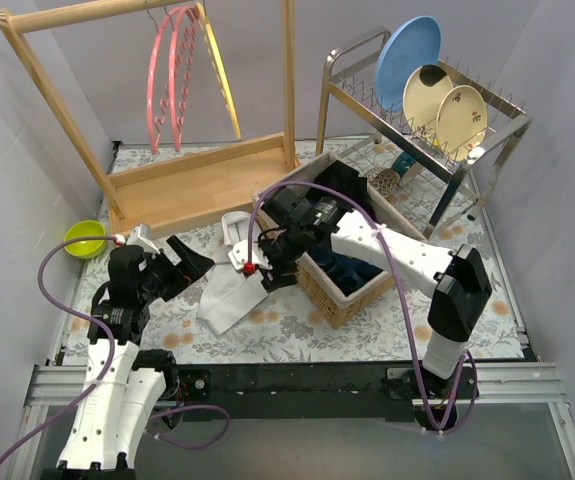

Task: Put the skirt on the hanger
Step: Move the skirt to the center of the board

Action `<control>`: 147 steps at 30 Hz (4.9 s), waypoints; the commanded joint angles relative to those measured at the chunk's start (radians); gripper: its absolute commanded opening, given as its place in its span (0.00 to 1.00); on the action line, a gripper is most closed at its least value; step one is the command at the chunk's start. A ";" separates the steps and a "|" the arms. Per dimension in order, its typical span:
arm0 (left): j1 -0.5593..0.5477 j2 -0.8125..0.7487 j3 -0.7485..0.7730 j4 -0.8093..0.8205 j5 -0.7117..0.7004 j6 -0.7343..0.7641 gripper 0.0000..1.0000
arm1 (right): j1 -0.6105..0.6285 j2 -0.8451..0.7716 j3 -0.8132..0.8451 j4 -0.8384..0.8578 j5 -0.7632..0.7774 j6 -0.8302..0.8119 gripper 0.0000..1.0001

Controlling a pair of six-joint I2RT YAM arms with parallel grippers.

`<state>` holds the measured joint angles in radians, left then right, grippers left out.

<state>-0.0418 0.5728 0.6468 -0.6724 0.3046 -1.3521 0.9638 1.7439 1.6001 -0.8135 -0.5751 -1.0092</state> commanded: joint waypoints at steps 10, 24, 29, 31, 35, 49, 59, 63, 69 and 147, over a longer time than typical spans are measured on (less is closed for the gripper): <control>-0.003 -0.111 0.075 -0.079 -0.179 -0.068 0.87 | 0.170 0.085 -0.272 0.433 0.279 0.099 0.66; -0.003 -0.200 0.134 -0.187 -0.366 -0.133 0.87 | 0.196 0.213 -0.264 0.470 0.247 0.090 0.62; -0.001 -0.212 0.132 -0.165 -0.363 -0.143 0.87 | 0.199 0.267 -0.231 0.497 0.305 0.133 0.61; -0.003 -0.209 0.137 -0.168 -0.358 -0.140 0.87 | 0.199 0.313 -0.200 0.497 0.330 0.168 0.54; -0.003 -0.225 0.140 -0.177 -0.357 -0.121 0.87 | 0.199 0.351 -0.128 0.467 0.311 0.208 0.36; -0.003 -0.324 0.283 -0.199 -0.479 -0.032 0.86 | 0.197 0.238 0.211 0.266 -0.112 0.480 0.01; -0.003 -0.332 0.292 -0.205 -0.426 -0.021 0.86 | 0.210 0.420 0.277 0.202 -0.186 0.494 0.01; -0.001 -0.330 0.274 -0.204 -0.400 -0.021 0.86 | 0.217 0.453 0.250 0.148 -0.198 0.455 0.18; -0.001 -0.317 0.252 -0.191 -0.368 -0.022 0.86 | 0.201 0.376 0.232 0.062 -0.177 0.370 0.53; -0.225 0.093 0.073 -0.053 0.125 0.048 0.77 | 0.006 0.307 0.446 0.284 0.379 1.092 0.01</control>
<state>-0.1864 0.6331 0.7429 -0.7773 0.4957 -1.2903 0.9691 2.0529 1.9892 -0.5449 -0.1596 -0.0105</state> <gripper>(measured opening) 0.773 0.040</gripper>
